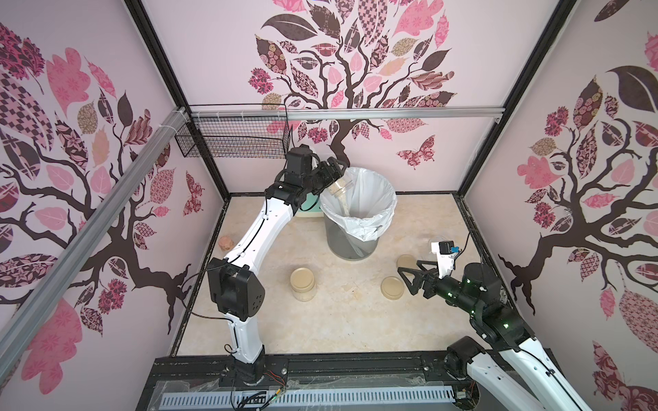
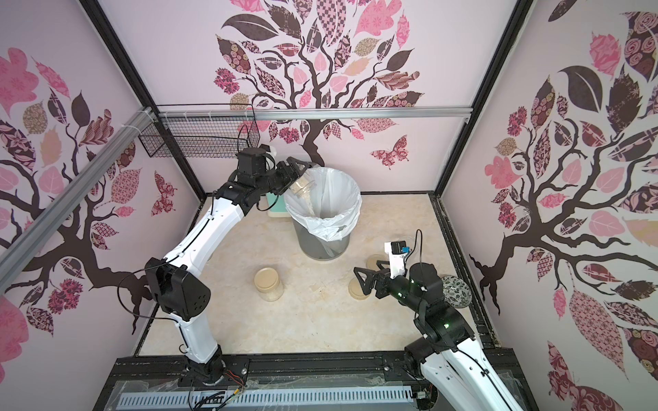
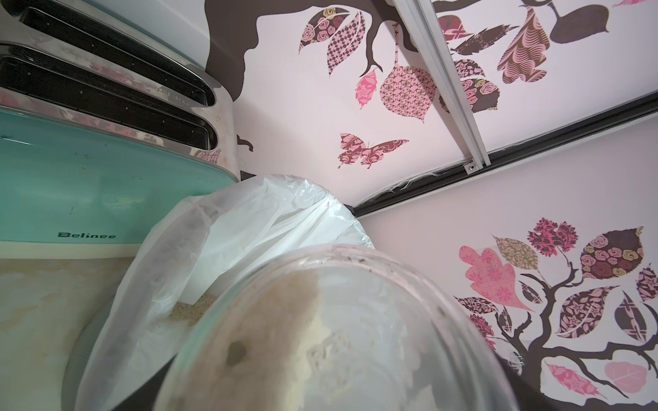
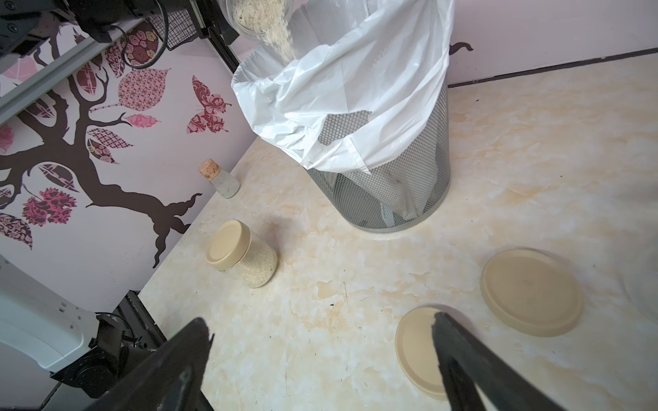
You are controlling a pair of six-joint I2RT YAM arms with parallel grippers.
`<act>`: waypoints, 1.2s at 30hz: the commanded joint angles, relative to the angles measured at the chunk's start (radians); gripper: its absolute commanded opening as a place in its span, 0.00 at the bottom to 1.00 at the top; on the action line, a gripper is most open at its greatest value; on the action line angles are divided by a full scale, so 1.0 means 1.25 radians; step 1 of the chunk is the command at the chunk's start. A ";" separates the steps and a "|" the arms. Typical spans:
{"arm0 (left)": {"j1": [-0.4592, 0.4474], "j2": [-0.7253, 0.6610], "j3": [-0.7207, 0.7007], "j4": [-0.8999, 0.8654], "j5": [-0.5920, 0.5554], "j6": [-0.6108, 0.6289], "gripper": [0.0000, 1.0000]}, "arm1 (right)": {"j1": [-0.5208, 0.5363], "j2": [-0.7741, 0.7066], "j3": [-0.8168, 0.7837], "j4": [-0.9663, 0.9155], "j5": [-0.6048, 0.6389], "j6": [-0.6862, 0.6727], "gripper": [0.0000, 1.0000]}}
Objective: Empty moldy rice from jars
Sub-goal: Pour the moldy rice from the jar into the trash bin.
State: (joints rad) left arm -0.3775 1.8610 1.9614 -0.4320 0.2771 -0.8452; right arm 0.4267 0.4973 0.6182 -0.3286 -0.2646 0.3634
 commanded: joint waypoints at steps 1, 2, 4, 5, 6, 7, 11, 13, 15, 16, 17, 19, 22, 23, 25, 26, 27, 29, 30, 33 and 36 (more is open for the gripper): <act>-0.007 -0.012 0.072 0.044 0.006 0.034 0.66 | -0.001 -0.023 -0.001 -0.005 0.020 0.017 0.99; -0.006 -0.007 0.083 0.036 0.006 0.039 0.65 | -0.002 -0.025 -0.001 -0.012 0.020 0.016 0.99; -0.009 0.002 0.094 0.033 0.006 0.048 0.65 | -0.001 -0.023 0.004 -0.030 0.018 0.015 0.99; -0.010 0.003 0.094 0.034 0.004 0.051 0.65 | -0.001 -0.024 0.006 -0.036 0.017 0.015 0.99; -0.012 0.004 0.094 0.034 0.003 0.056 0.65 | -0.002 -0.026 0.007 -0.042 0.018 0.015 0.99; -0.014 0.007 0.094 0.033 -0.001 0.062 0.66 | -0.001 -0.028 0.007 -0.046 0.020 0.015 0.99; -0.024 0.010 0.105 0.026 -0.022 0.093 0.65 | -0.002 -0.042 0.009 -0.053 0.033 0.016 0.99; -0.027 0.017 0.115 0.020 -0.024 0.101 0.65 | -0.002 -0.046 0.007 -0.053 0.034 0.023 0.99; -0.027 0.023 0.119 0.018 -0.024 0.106 0.65 | -0.002 -0.048 0.005 -0.054 0.030 0.028 0.99; -0.028 0.025 0.120 0.019 -0.024 0.111 0.66 | -0.002 -0.051 0.004 -0.056 0.030 0.032 0.99; -0.030 0.028 0.124 0.016 -0.025 0.119 0.66 | -0.001 -0.054 0.001 -0.059 0.029 0.034 0.99; -0.037 0.033 0.133 0.006 -0.032 0.142 0.66 | -0.001 -0.062 -0.006 -0.063 0.030 0.038 0.99; -0.047 0.035 0.131 0.003 -0.051 0.179 0.65 | -0.001 -0.078 -0.017 -0.068 0.035 0.043 0.99; -0.048 0.037 0.130 0.003 -0.053 0.185 0.66 | -0.001 -0.083 -0.020 -0.069 0.036 0.045 1.00; -0.048 0.040 0.129 0.005 -0.055 0.186 0.66 | -0.001 -0.088 -0.022 -0.074 0.034 0.047 0.99; -0.050 0.041 0.129 0.007 -0.057 0.189 0.65 | -0.001 -0.089 -0.022 -0.079 0.034 0.047 0.99; -0.052 0.042 0.129 0.009 -0.059 0.193 0.66 | -0.002 -0.089 -0.021 -0.085 0.034 0.043 0.99; -0.056 0.044 0.131 0.010 -0.062 0.203 0.66 | -0.002 -0.088 -0.017 -0.094 0.037 0.040 0.99; -0.058 0.044 0.132 0.010 -0.064 0.209 0.65 | -0.002 -0.087 -0.017 -0.098 0.039 0.038 0.99; -0.066 0.045 0.134 0.009 -0.070 0.225 0.65 | -0.002 -0.087 -0.017 -0.096 0.039 0.038 0.99; -0.067 0.045 0.131 0.009 -0.076 0.229 0.65 | -0.002 -0.084 -0.015 -0.096 0.037 0.038 0.99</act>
State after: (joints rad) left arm -0.4557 1.9156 2.0888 -0.4889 0.1978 -0.5911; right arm 0.4267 0.3954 0.5861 -0.4397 -0.2276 0.4122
